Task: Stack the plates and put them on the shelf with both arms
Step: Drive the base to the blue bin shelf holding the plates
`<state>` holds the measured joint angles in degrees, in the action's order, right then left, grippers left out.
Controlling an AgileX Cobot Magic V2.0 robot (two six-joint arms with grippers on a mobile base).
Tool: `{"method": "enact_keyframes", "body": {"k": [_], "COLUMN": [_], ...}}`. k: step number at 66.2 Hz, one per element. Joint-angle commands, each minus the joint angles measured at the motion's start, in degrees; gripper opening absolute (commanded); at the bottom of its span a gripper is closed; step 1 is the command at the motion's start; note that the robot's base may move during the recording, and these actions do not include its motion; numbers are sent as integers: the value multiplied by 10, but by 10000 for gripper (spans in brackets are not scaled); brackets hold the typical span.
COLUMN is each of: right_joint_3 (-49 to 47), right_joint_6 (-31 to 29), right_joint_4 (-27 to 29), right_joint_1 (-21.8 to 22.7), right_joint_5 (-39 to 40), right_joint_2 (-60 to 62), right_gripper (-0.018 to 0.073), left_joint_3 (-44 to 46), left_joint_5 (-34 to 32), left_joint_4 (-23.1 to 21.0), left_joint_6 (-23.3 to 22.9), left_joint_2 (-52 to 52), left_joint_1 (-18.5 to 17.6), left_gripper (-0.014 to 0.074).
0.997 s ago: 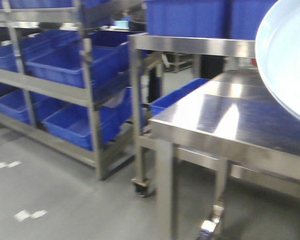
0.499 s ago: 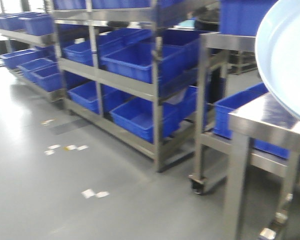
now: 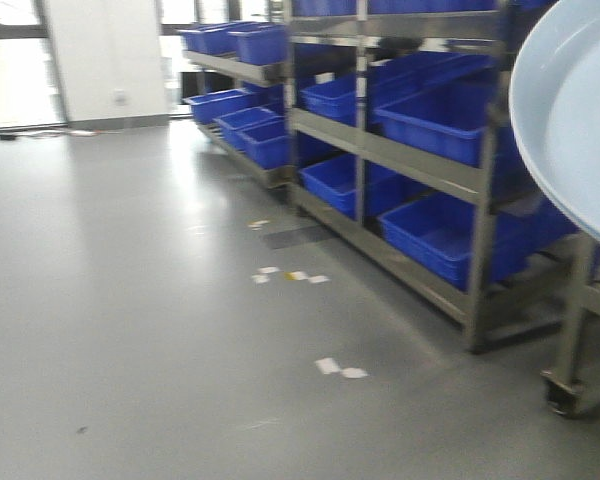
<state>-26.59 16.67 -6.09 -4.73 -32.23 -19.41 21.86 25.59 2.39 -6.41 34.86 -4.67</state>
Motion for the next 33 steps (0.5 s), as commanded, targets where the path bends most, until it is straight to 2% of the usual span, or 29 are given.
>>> {"method": "enact_keyframes", "body": {"k": [1,33], "right_joint_3": [-17,-17], "right_joint_6": [-1,-1], "right_joint_4": [-3,-3], "right_joint_1": [3,3], "right_joint_5": [55,55], "right_joint_2": [-2,-2], "right_gripper": [57,57], "left_joint_3": [17,17], "left_joint_5": [-43,-43], "left_joint_4": [-3,-3], "left_joint_6": [1,1], "left_joint_2": [-1,-1], "left_joint_1": [-2,-2], "left_gripper": [83,83]}}
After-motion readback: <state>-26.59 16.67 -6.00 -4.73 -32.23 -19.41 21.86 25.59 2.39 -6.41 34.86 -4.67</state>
